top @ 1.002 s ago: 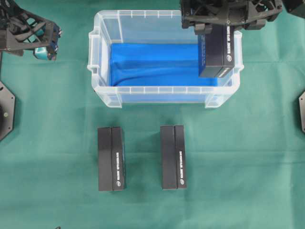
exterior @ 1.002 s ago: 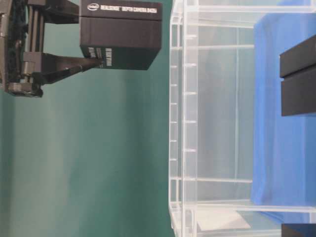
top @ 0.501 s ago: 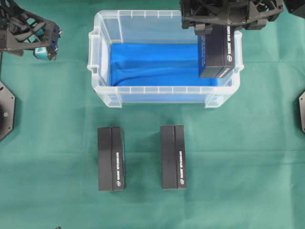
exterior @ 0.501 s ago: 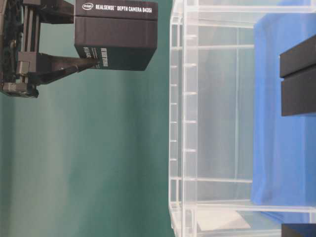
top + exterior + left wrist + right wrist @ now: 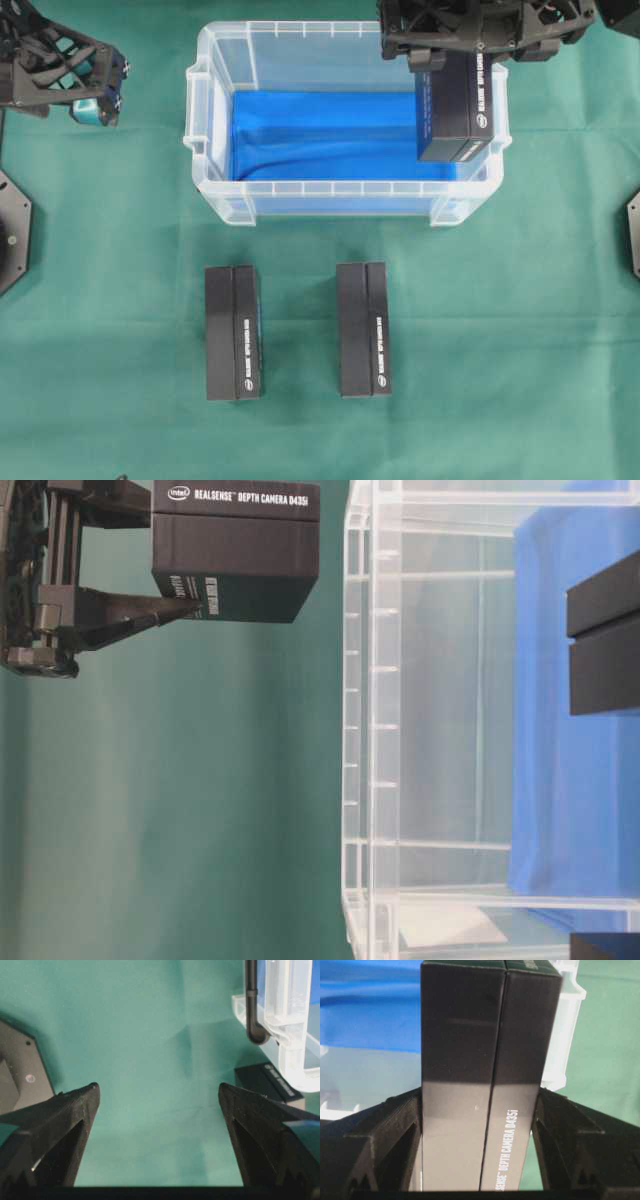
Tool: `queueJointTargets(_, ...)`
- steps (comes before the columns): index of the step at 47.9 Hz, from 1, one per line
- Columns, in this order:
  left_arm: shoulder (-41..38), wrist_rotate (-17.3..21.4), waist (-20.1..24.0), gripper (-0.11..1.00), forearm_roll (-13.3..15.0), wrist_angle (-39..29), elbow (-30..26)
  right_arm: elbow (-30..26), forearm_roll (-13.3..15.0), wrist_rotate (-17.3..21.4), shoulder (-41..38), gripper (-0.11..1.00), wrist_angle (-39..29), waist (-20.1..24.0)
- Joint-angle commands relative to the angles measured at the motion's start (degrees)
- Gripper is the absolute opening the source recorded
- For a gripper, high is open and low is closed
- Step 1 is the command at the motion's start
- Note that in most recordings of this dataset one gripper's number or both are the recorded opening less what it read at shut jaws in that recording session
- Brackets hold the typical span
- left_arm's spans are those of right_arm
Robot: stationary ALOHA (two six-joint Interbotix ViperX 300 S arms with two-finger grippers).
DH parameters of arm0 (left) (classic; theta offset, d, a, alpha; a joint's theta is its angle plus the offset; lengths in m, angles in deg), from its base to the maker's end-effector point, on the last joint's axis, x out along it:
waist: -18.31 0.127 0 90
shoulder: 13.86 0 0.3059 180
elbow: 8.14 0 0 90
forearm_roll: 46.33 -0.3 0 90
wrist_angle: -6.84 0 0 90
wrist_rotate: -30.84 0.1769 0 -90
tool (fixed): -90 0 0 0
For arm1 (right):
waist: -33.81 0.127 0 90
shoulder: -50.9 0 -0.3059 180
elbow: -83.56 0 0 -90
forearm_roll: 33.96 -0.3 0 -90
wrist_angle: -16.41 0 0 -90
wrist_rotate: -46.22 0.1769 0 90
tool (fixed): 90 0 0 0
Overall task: Take out the box from the case.
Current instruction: 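Lift the right box up out of the case with the right gripper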
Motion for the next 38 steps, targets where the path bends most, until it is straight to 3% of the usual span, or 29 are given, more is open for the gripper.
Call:
queueJointTargets(1,0.6,0.0,-0.1,0.96,0.0,0.0,-1.4,-1.6,0.4,-0.1,2.1,0.65,-0.1,0.2)
queueJointTargets(28,0.6,0.0,-0.2,0.96,0.0,-0.1,-1.4,-1.6,0.3,-0.1,2.1,0.65,-0.2,0.2)
queueJointTargets(38,0.6,0.0,-0.2,0.96,0.0,-0.2,-1.4,-1.6,0.4,0.2,2.1,0.65,-1.6,2.5)
